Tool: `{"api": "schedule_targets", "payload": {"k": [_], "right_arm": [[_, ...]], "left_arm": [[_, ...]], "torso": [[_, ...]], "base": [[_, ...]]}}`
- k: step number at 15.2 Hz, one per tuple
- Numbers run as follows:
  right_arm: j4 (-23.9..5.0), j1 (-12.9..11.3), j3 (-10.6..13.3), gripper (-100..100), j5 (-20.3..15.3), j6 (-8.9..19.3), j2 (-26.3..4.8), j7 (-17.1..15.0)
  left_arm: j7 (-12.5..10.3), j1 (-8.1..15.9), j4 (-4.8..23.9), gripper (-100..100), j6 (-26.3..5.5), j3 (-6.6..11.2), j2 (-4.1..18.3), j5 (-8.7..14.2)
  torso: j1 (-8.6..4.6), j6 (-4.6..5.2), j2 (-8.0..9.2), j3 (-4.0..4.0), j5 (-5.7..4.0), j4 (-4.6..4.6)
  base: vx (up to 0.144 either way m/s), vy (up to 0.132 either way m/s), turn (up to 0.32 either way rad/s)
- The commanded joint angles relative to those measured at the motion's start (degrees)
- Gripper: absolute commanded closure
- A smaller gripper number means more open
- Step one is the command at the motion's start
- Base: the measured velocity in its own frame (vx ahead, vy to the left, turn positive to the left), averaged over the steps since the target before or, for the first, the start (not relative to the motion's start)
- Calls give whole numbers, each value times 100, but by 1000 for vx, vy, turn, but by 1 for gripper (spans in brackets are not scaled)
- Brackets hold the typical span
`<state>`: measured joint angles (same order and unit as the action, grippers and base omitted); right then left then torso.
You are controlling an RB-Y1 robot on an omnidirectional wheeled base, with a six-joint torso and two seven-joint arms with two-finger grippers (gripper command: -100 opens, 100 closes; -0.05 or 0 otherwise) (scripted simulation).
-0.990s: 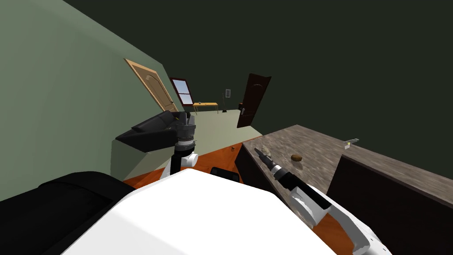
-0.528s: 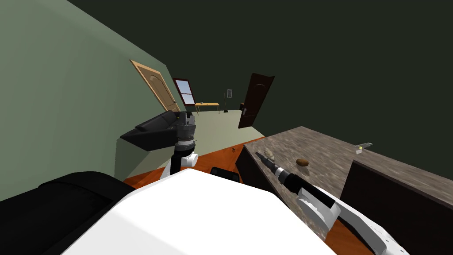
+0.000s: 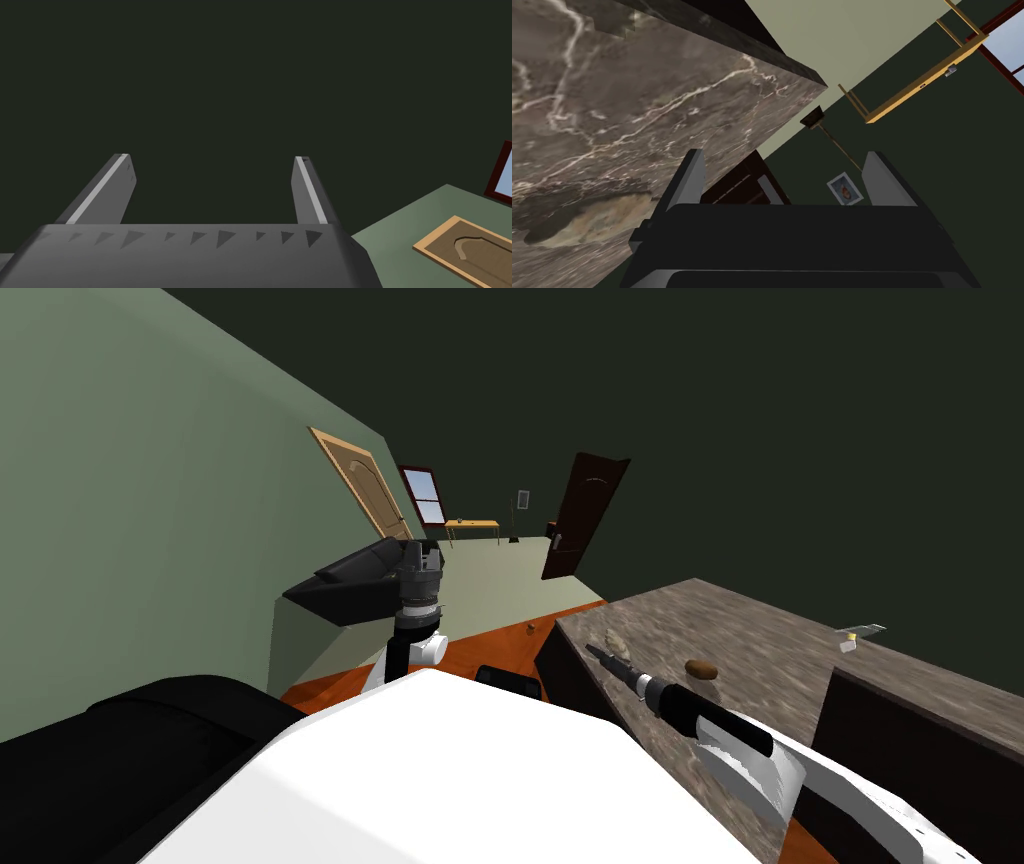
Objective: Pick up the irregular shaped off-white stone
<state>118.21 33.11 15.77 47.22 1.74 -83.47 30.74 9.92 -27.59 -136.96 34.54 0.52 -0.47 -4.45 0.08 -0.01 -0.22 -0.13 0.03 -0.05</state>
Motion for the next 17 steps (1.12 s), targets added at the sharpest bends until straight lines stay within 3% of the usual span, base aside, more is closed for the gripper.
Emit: {"api": "schedule_targets", "payload": {"k": [1, 5, 8, 13, 15, 17], "right_arm": [[-77, 64, 71, -100, 257, 265, -286, 197], [-226, 154, 208, -100, 652, 548, -884, 434], [-226, 154, 208, -100, 652, 548, -985, 434], [-424, 299, 415, -100, 1181, 936, -1671, 754], [-424, 299, 415, -100, 1181, 936, -1727, 754], [-537, 398, 550, -100, 1471, 1161, -2087, 935]], "left_arm": [[0, 0, 0, 0, 0, 0, 0, 0], [0, 0, 0, 0, 0, 0, 0, 0], [0, 0, 0, 0, 0, 0, 0, 0], [0, 0, 0, 0, 0, 0, 0, 0], [0, 0, 0, 0, 0, 0, 0, 0], [0, 0, 0, 0, 0, 0, 0, 0]], "torso": [[0, 0, 0, 0, 0, 0], [4, 1, -10, -6, 1, -2], [-1, 1, -6, -4, 0, -2], [2, 0, -1, -1, 0, 0], [0, 0, -7, -4, 0, -2], [-1, 0, -2, -1, 0, -1]], "base": [[59, 11, 97], [75, 18, 68], [48, 4, 28], [51, 10, 61], [61, 4, 30], [57, 0, 63]]}}
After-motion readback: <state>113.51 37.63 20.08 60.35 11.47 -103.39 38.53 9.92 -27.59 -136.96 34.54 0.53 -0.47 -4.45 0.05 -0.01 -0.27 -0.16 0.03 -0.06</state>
